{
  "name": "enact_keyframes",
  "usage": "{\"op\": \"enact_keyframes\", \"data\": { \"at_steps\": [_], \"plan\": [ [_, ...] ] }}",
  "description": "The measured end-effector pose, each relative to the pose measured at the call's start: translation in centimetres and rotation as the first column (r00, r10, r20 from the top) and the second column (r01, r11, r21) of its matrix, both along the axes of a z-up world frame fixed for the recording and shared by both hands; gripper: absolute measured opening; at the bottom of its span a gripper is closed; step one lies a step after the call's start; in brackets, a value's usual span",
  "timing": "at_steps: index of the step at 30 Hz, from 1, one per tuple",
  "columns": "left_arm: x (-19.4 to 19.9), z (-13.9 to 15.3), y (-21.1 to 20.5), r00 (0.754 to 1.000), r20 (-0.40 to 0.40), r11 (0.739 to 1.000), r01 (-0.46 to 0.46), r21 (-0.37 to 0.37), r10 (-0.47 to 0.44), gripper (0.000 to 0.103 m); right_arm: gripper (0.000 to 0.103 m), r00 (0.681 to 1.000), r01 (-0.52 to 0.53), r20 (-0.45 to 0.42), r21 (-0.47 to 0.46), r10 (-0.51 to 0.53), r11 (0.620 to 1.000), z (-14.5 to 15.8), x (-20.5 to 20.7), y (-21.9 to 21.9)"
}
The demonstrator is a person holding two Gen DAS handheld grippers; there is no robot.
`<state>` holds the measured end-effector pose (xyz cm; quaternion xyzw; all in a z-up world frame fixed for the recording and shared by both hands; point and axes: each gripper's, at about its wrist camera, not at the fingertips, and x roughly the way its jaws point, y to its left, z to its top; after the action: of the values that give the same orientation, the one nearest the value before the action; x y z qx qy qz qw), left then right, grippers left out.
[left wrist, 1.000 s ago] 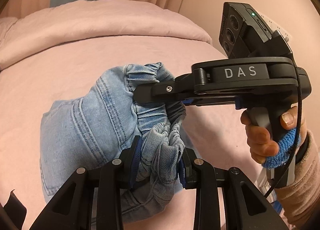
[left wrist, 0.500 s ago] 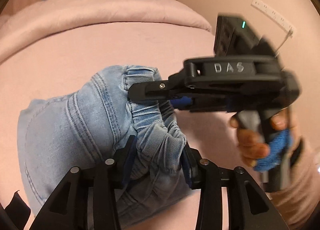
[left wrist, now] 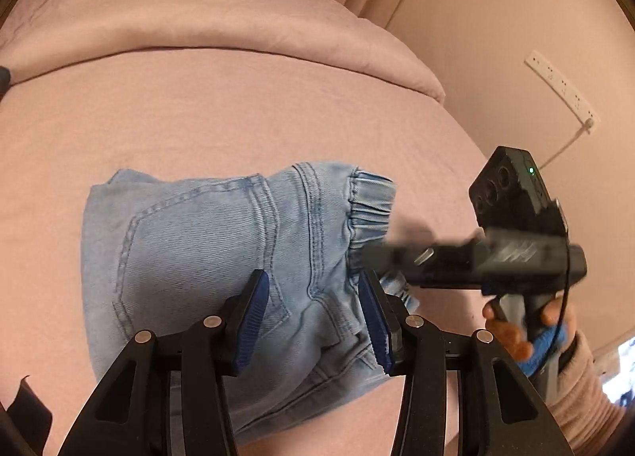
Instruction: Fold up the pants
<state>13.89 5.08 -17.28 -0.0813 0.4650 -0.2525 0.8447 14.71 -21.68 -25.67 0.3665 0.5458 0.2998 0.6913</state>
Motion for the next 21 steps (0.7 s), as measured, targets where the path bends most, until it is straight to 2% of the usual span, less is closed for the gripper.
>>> {"op": "enact_keyframes", "data": {
  "at_steps": [2,3,9,13,18,21],
  "plan": [
    [-0.3,0.1,0.2,1.000,0.001,1.000,-0.006,0.010,0.006,0.046,0.031,0.999,-0.023,0.030,-0.119,0.026,0.993,0.2,-0.6,1.0],
    [-0.2,0.2,0.2,1.000,0.004,1.000,-0.008,0.013,0.008,0.046,0.029,0.999,-0.020,0.045,-0.158,0.028,0.987,0.4,-1.0,1.3],
    [0.3,1.0,0.1,0.999,0.019,0.999,-0.033,0.027,0.032,0.046,0.025,0.997,0.019,0.073,-0.204,-0.005,0.979,2.0,-2.0,1.6],
    [1.0,1.1,0.5,0.998,0.020,0.998,-0.060,0.022,0.060,0.046,0.025,0.996,0.037,0.084,-0.180,-0.022,0.983,2.9,-2.2,1.4],
    [1.9,0.5,0.0,0.998,0.005,0.997,-0.070,0.039,0.070,0.046,0.025,0.998,0.043,0.052,-0.191,-0.034,0.981,1.8,-1.7,0.5],
    [1.9,0.7,-0.2,0.998,0.007,0.997,-0.061,0.045,0.061,0.046,0.025,0.997,0.056,0.058,-0.170,-0.047,0.984,2.2,-2.1,0.0]
  ]
}}
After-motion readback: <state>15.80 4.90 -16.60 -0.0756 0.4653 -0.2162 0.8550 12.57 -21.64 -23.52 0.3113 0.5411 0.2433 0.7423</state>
